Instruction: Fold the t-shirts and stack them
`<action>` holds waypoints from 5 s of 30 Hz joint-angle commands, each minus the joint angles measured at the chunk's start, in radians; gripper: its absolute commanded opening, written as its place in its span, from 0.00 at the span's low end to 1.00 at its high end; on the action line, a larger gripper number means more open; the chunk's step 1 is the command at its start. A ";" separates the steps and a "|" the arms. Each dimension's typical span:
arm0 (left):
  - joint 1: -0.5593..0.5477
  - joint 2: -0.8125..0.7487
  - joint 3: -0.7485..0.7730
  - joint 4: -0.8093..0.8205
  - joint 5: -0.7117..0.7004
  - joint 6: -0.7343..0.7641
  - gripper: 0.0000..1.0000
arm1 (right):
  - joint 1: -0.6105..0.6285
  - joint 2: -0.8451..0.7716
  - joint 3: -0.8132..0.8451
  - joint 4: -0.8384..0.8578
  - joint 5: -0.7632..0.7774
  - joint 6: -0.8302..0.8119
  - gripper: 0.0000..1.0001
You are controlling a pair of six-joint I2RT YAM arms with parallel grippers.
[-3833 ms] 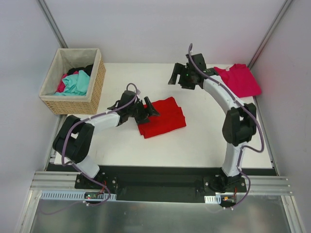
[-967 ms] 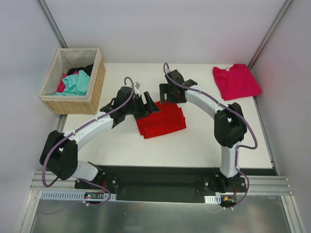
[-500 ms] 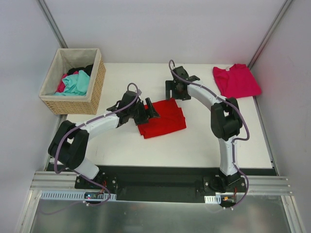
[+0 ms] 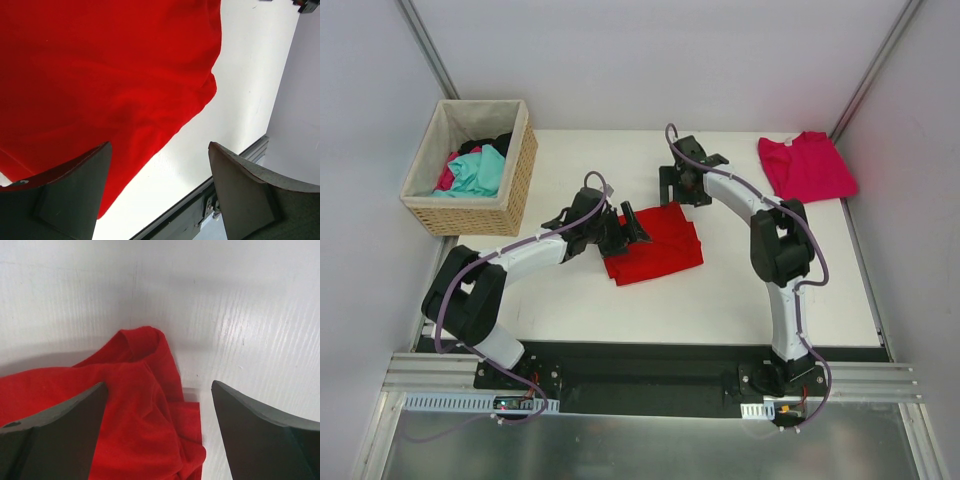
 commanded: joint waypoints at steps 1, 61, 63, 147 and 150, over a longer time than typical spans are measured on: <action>-0.015 -0.044 -0.010 0.029 0.039 -0.018 0.78 | 0.000 -0.101 -0.044 -0.021 0.026 -0.009 0.89; -0.078 0.006 -0.217 0.153 0.031 -0.063 0.77 | 0.014 0.038 0.003 -0.049 0.076 0.008 0.90; -0.078 -0.001 -0.227 0.155 0.028 -0.063 0.77 | -0.008 0.064 0.034 -0.058 0.074 0.005 0.90; 0.189 -0.342 -0.176 -0.158 0.106 0.057 0.99 | -0.530 0.310 0.496 -0.385 0.086 -0.068 0.96; 0.189 -0.373 -0.193 -0.157 0.108 0.055 0.99 | -0.513 0.287 0.446 -0.383 0.086 -0.068 0.97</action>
